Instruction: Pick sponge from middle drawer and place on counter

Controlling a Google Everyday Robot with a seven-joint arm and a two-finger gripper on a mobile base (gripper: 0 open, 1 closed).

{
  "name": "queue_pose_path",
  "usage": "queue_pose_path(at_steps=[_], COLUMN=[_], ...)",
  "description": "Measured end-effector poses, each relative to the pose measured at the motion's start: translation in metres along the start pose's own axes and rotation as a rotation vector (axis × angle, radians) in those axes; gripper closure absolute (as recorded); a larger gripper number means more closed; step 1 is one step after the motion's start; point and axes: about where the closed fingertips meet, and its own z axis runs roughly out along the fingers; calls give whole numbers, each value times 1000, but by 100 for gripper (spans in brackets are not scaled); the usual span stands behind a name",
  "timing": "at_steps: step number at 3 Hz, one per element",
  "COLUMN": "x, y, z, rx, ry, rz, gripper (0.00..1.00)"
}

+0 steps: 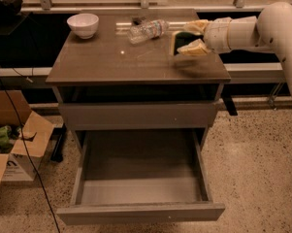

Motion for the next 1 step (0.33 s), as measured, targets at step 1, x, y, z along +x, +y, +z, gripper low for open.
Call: queue_pose_path(at_steps=[1], x=[0], y=[0], z=[0], rx=[0], ry=[0], rz=[0], gripper=[0])
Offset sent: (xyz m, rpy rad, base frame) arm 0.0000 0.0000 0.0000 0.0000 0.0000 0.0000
